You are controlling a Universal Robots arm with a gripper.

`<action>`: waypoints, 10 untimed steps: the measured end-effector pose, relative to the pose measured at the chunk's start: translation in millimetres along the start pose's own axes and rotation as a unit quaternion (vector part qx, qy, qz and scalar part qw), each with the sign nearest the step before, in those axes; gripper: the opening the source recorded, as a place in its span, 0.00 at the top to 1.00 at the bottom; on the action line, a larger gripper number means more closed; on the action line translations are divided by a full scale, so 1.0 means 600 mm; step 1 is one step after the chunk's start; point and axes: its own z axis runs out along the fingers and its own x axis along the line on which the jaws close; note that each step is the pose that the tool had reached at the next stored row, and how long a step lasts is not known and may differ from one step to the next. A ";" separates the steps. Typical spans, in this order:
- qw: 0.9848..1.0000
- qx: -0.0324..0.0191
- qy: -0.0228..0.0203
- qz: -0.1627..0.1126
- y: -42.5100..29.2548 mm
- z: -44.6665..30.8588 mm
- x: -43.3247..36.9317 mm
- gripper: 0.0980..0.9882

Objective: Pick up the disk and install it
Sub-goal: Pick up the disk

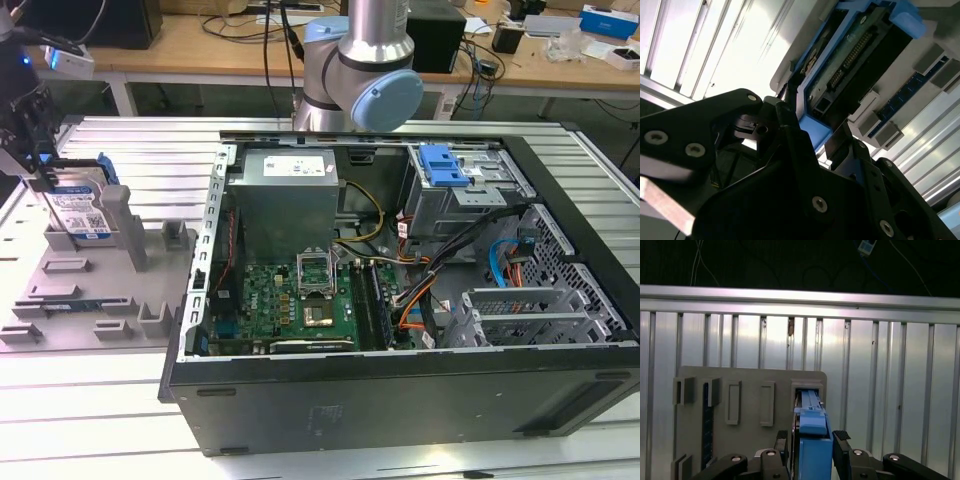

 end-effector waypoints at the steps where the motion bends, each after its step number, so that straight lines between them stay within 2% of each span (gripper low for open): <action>1: 1.000 0.000 0.000 0.000 0.000 0.000 0.000 0.57; 3: 1.000 0.000 0.000 0.000 0.000 0.001 0.000 0.59; 4: 1.000 0.000 0.000 0.000 0.000 0.001 0.000 0.67; 10: 1.000 0.000 0.000 0.000 0.000 0.002 0.001 0.67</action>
